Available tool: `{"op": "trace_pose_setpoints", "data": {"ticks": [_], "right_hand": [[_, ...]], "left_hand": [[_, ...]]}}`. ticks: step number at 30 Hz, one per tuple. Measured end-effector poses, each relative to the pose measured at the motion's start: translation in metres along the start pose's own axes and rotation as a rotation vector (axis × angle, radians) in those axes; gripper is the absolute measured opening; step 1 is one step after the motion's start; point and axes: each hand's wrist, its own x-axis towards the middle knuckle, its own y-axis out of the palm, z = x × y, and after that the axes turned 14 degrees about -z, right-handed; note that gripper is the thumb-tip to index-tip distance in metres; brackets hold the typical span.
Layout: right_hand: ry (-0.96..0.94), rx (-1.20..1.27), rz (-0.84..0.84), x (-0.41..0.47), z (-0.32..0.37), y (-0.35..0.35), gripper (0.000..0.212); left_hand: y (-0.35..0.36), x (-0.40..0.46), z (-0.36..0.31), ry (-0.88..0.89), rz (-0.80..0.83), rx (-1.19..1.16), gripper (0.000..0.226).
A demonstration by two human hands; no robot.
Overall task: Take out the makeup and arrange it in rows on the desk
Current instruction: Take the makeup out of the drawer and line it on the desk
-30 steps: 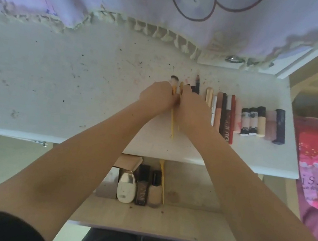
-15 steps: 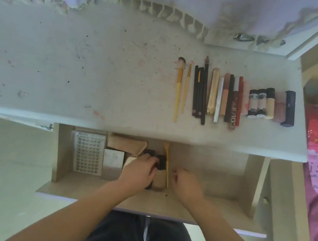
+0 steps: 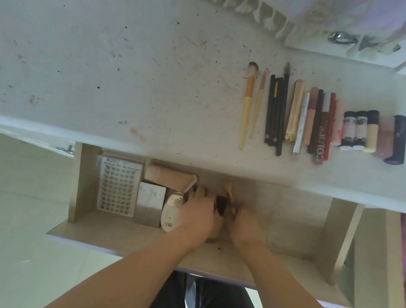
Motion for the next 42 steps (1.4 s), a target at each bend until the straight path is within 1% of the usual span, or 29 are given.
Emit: {"op": "trace_pose_setpoints", "data": {"ticks": [2, 5, 7, 11, 13, 16, 18, 19, 21, 23, 25, 27, 29, 31, 33, 35, 37, 39, 42], "right_hand": [[-0.026, -0.117, 0.027, -0.002, -0.011, -0.006, 0.023], [-0.027, -0.191, 0.064, -0.002, -0.027, -0.015, 0.016], [-0.017, -0.189, 0.081, -0.001, -0.032, -0.021, 0.020], [-0.029, -0.173, 0.097, -0.002, -0.030, -0.031, 0.030], [-0.026, -0.127, 0.085, -0.005, -0.026, -0.038, 0.030], [-0.052, -0.044, 0.060, -0.014, -0.019, -0.058, 0.014], [-0.113, -0.061, 0.087, -0.026, -0.010, -0.078, 0.019], [-0.158, -0.077, 0.114, -0.034, -0.006, -0.089, 0.019], [-0.267, -0.080, 0.142, -0.051, 0.001, -0.112, 0.014], [-0.334, -0.004, 0.135, -0.065, 0.013, -0.139, 0.010], [-0.311, 0.187, 0.096, -0.063, 0.037, -0.167, 0.011], [-0.283, 0.362, 0.014, -0.046, 0.069, -0.187, 0.013], [-0.305, 0.408, -0.081, -0.019, 0.105, -0.197, 0.025], [-0.343, 0.381, -0.166, 0.009, 0.137, -0.197, 0.032], [-0.383, 0.283, -0.230, 0.035, 0.158, -0.191, 0.038], [-0.381, 0.124, -0.244, 0.054, 0.168, -0.185, 0.053], [-0.378, -0.038, -0.237, 0.066, 0.169, -0.180, 0.062], [-0.374, -0.124, -0.224, 0.073, 0.166, -0.176, 0.059], [-0.374, -0.136, -0.204, 0.077, 0.162, -0.175, 0.041]], "left_hand": [[0.006, -0.010, -0.003, 0.017, -0.013, -0.010, 0.033], [0.014, -0.019, -0.014, -0.014, 0.063, 0.018, 0.038], [0.017, -0.021, -0.016, -0.048, 0.104, 0.054, 0.037], [0.023, -0.019, -0.022, -0.023, 0.147, 0.117, 0.032], [0.025, -0.015, -0.026, -0.064, 0.174, 0.049, 0.030], [0.020, -0.016, -0.020, -0.090, 0.187, -0.076, 0.027], [0.006, -0.024, -0.006, -0.039, 0.198, -0.212, 0.033], [-0.005, -0.031, 0.003, 0.013, 0.187, -0.280, 0.035], [-0.036, -0.044, 0.025, 0.159, 0.124, -0.365, 0.029], [-0.078, -0.053, 0.047, 0.254, -0.011, -0.397, 0.027], [-0.127, -0.051, 0.059, 0.218, -0.170, -0.452, 0.028], [-0.169, -0.030, 0.057, 0.178, -0.305, -0.523, 0.031], [-0.202, 0.008, 0.041, 0.180, -0.400, -0.574, 0.033], [-0.224, 0.054, 0.017, 0.198, -0.466, -0.589, 0.031], [-0.239, 0.099, -0.011, 0.206, -0.500, -0.625, 0.032], [-0.246, 0.140, -0.036, 0.222, -0.511, -0.653, 0.034], [-0.247, 0.172, -0.056, 0.250, -0.497, -0.682, 0.036], [-0.244, 0.194, -0.072, 0.271, -0.460, -0.694, 0.037], [-0.232, 0.211, -0.086, 0.287, -0.422, -0.649, 0.034]]}}
